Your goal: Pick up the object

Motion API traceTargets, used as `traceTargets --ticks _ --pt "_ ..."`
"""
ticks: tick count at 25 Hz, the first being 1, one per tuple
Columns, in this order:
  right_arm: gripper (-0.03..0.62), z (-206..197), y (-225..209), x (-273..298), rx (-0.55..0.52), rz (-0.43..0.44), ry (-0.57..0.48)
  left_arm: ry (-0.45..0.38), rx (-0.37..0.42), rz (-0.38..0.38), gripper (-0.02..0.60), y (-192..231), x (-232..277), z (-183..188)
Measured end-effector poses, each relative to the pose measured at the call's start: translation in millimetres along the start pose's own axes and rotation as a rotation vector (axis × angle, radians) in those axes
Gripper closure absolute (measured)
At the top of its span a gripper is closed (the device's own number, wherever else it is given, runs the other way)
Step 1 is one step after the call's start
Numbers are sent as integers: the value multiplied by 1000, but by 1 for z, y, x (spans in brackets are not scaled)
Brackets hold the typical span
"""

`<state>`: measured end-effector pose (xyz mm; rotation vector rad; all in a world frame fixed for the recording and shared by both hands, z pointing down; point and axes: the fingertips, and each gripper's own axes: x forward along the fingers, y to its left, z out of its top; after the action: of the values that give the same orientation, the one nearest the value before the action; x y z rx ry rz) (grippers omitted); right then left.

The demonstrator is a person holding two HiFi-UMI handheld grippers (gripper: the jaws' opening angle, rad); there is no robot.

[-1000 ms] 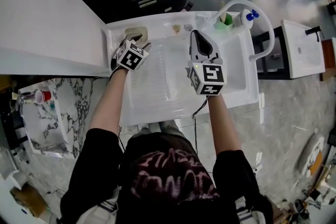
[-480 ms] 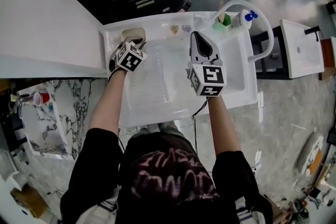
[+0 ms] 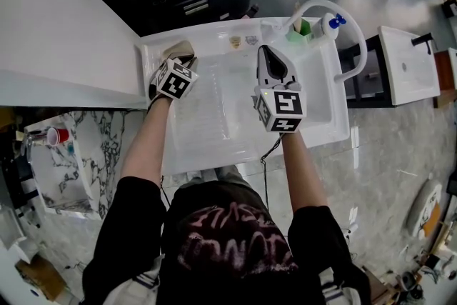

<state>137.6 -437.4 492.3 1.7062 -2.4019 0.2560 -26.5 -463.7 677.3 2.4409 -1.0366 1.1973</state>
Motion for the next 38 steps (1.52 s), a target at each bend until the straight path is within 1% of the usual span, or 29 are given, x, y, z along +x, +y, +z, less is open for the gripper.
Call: traceTargets --ticks 9,14,21,26,34,38 --pt "579 12 10 -11 10 5 -30 -107 -62 24 546 0 -37 24" --pt "579 18 18 -19 21 5 -47 -202 -130 39 548 -2 -64 36" --pt "579 31 26 -28 21 -1 -74 -320 -169 82 548 1 -107 57" --pt "579 39 33 -37 11 -16 -87 -412 -182 106 548 -3 -138 76" --pt "579 50 36 -57 -7 -44 -115 -528 -153 142 548 -10 -189 100" --pt "579 57 37 -68 -11 -52 -127 -586 -154 163 548 -12 -216 112"
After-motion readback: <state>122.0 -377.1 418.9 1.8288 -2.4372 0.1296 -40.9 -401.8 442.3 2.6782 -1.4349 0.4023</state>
